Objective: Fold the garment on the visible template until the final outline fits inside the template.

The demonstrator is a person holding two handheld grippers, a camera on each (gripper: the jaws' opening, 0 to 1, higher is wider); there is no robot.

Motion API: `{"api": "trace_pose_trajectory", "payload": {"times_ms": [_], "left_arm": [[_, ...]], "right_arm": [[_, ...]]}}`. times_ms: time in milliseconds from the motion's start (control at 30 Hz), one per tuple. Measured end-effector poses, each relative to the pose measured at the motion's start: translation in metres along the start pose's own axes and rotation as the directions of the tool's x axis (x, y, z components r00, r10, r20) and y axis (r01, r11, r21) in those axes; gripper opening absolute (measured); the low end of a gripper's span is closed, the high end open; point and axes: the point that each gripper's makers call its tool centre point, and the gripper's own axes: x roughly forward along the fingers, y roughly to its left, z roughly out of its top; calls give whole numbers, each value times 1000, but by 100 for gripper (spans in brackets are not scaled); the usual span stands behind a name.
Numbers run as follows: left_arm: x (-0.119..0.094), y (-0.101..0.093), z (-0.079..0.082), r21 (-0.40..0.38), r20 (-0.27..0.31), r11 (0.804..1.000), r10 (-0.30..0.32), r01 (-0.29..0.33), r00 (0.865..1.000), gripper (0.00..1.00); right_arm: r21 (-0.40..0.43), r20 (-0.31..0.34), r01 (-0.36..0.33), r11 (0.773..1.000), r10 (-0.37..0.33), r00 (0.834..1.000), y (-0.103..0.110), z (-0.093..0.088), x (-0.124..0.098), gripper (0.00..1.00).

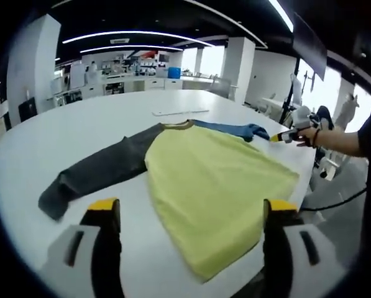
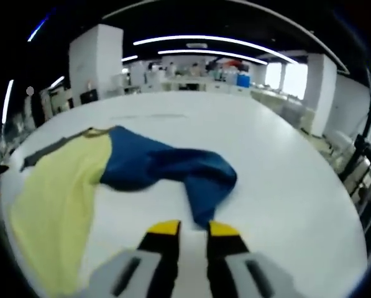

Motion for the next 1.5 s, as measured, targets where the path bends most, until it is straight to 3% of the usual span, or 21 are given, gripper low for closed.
{"api": "trace_pose_trajectory", "payload": {"times_ms": [267, 500, 667, 1200, 1500], "left_arm": [[1, 0, -4, 1, -20, 1000, 1, -1, 1000, 91], [3, 3, -1, -17, -27, 1000, 21, -22, 999, 89], [2, 4, 2, -21, -18, 999, 24, -24, 1000, 88], [3, 2, 6, -5, -18, 1000, 14, -14, 1000, 87], [3, -1, 3, 9, -35, 1000, 4, -3, 999, 87]], "right_arm": [[-6, 6, 16, 1000, -16, 1000, -1, 6, 7, 9], [-12, -10, 25, 1000, -25, 1000, -4, 2, 8, 0], [-23, -12, 20, 1000, -20, 1000, -3, 6, -2, 0], [-91, -21, 53, 994, -55, 998, -27, 26, -40, 0], [-97, -19, 73, 993, -75, 997, -49, 39, -47, 0]]}}
